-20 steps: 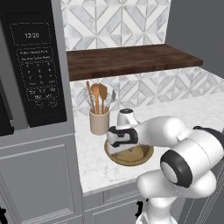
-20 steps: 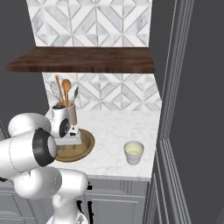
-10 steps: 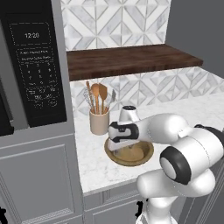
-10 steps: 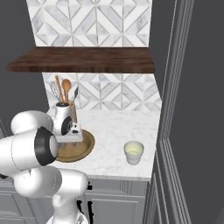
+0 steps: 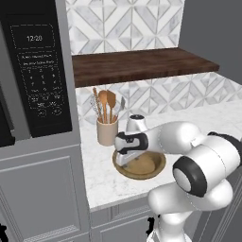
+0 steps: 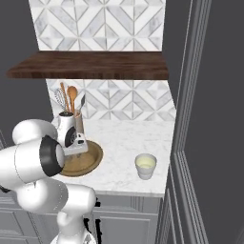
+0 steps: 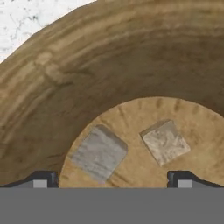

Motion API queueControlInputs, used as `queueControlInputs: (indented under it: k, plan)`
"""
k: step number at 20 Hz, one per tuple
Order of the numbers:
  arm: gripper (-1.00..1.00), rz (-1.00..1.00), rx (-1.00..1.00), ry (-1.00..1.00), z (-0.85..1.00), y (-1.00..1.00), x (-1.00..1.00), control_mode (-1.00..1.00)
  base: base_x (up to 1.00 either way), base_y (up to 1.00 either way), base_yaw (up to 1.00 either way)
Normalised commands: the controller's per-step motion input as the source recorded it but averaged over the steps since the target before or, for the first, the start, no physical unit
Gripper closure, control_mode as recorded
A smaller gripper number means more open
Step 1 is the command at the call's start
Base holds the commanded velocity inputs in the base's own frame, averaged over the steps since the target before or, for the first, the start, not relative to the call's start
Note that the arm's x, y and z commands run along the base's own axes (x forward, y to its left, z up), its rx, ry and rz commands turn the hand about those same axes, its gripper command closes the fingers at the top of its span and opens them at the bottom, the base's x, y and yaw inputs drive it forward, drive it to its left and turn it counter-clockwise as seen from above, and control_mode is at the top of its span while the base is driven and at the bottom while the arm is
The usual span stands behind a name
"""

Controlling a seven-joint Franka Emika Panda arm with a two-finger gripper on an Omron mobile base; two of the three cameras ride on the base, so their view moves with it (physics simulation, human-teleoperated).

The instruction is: Grab a lemon wedge from the fridge and one ice cube from the ice bowl, and put them in the glass of lemonade.

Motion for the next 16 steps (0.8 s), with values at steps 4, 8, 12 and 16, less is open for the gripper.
queueControlInputs:
  k: [4, 8, 12, 16]
  plan:
    - [-1.0, 0.15, 0.0, 0.0, 0.0, 0.21, 0.11, -1.0, 0.0, 0.0, 0.0]
    - [-1.0, 0.13, 0.0, 0.0, -0.05, 0.01, 0.13, -1.0, 0.0, 0.0, 0.0]
    - [-1.0, 0.09, 0.0, 0.0, 0.0, 0.0, 0.11, -1.0, 0.0, 0.0, 0.0]
    - [-1.0, 0.06, 0.0, 0.0, 0.0, 0.0, 0.04, -1.0, 0.0, 0.0, 0.0]
